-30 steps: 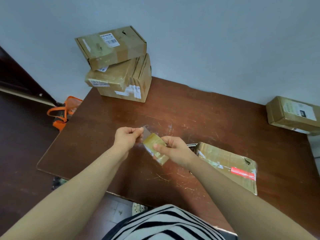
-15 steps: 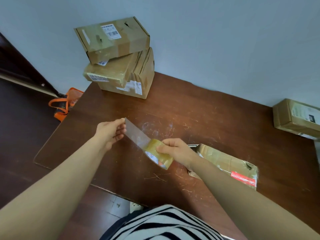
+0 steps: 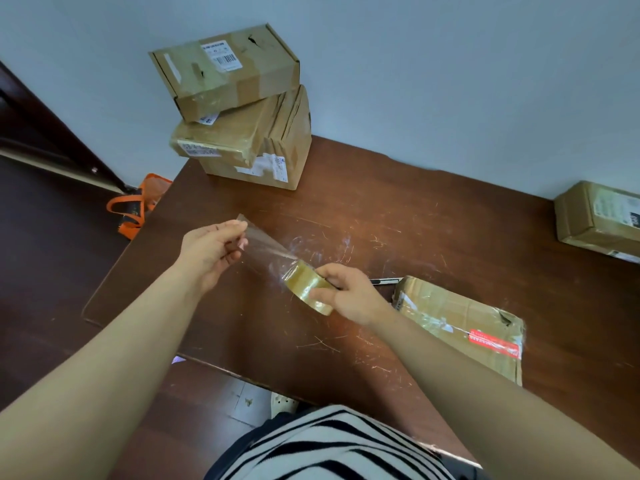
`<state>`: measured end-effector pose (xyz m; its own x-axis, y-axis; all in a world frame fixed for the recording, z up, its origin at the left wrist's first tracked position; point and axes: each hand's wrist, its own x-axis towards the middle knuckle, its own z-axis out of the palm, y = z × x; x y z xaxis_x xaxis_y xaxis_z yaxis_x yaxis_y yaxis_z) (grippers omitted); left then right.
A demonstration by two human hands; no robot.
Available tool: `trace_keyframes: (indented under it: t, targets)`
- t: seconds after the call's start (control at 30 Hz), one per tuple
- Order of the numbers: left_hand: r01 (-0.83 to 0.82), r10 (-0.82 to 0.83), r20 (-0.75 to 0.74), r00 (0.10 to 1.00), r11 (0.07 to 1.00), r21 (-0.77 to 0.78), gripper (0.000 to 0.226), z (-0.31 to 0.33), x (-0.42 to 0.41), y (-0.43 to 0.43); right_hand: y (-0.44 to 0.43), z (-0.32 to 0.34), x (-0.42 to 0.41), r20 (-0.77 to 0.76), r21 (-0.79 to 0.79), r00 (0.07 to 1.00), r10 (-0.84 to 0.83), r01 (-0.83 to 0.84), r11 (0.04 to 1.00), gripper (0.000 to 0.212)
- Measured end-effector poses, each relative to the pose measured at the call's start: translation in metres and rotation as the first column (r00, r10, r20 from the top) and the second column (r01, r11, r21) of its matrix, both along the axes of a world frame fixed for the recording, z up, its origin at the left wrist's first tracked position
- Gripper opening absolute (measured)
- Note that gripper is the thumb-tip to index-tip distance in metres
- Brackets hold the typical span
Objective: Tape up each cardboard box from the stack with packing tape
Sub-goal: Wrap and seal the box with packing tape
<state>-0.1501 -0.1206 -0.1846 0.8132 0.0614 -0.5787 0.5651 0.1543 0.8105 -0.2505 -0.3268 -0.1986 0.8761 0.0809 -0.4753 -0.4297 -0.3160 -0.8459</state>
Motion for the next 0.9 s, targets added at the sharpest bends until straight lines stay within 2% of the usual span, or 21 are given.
trace_keyframes:
  t: [0.17,0.27,0.37,0.53,0.6,0.67,0.7,0.8,0.9]
  targets:
    - [-0.095,0.101,-0.076,0.992,0.992,0.083,0.008,-0.015,-0.012,0.008,-0.001,0.008,-0.007,0.046,0.173,0.999,0.017,-0.024,0.985,0.025]
    - [-0.106,0.125,-0.134,0.983,0.984,0.143,0.01,-0.028,-0.022,0.015,0.001,0.006,-0.011,0.067,0.192,0.998,0.004,-0.016,0.981,0.03]
    - [-0.142,0.168,-0.16,0.973,0.977,0.162,0.01,-0.04,-0.027,0.025,0.001,0.003,-0.017,0.097,0.049,0.995,0.038,-0.043,0.998,0.01]
    - [-0.089,0.124,-0.152,0.98,0.971,0.221,0.008,-0.055,-0.038,0.022,0.003,-0.003,-0.029,0.05,-0.185,0.994,0.097,-0.086,0.979,0.016]
    - [-0.096,0.135,-0.152,0.979,0.966,0.241,0.007,-0.062,-0.047,0.021,0.002,0.004,-0.028,-0.024,-0.401,0.976,0.215,-0.206,0.893,0.018]
    - [-0.103,0.141,-0.139,0.98,0.963,0.25,0.006,-0.07,-0.056,0.019,0.005,0.011,-0.027,-0.169,-0.643,0.923,0.346,-0.369,0.671,0.023]
    - [-0.104,0.14,-0.131,0.981,0.963,0.25,0.005,-0.073,-0.06,0.017,0.007,0.013,-0.026,-0.223,-0.707,0.904,0.364,-0.407,0.579,0.025]
    - [-0.14,0.173,-0.114,0.978,0.957,0.253,0.004,-0.079,-0.066,0.01,0.018,0.01,-0.024,-0.293,-0.774,0.875,0.384,-0.453,0.442,0.03]
    - [-0.139,0.173,-0.11,0.979,0.954,0.265,0.006,-0.083,-0.068,0.016,0.032,0.004,-0.02,-0.362,-0.781,0.834,0.416,-0.515,0.353,0.035]
